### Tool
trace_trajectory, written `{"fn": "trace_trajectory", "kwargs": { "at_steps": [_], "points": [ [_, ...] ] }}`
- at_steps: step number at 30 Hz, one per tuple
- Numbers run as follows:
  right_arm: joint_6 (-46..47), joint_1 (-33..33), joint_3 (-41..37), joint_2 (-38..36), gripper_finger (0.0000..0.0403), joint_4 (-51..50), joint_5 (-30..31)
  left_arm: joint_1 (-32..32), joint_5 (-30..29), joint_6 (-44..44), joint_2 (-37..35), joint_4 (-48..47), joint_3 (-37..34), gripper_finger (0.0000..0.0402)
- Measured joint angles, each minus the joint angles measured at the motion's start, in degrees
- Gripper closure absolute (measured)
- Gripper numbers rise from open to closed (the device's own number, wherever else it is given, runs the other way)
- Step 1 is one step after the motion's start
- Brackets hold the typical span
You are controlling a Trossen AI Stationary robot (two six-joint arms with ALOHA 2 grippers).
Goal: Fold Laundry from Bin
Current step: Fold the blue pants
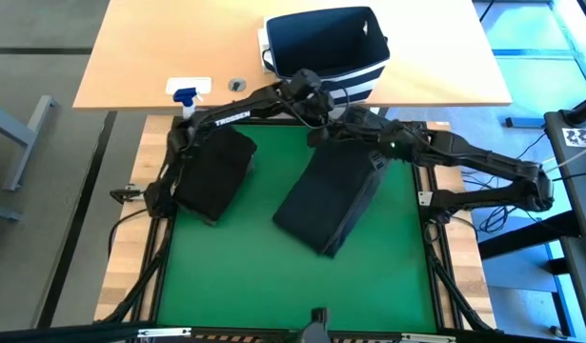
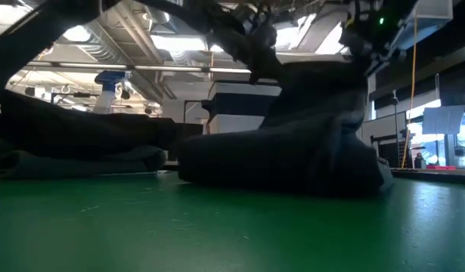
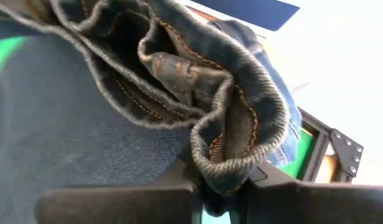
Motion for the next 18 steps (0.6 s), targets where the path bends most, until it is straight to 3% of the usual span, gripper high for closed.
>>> {"fn": "trace_trajectory", "kwargs": {
  "at_steps": [13,18],
  "points": [
    [-8.4,-19.3,-12.1,1.3,0.0368,17.8,-2.5,1.9,-3.2,0.8,7.5,15.3,0.6,0.0392],
    [-8.5,-22.2,-14.7,1.8,0.0367,22.4,-2.9,1.9,-10.0,1.0,9.5,17.9,0.6,0.0392]
  ]
}}
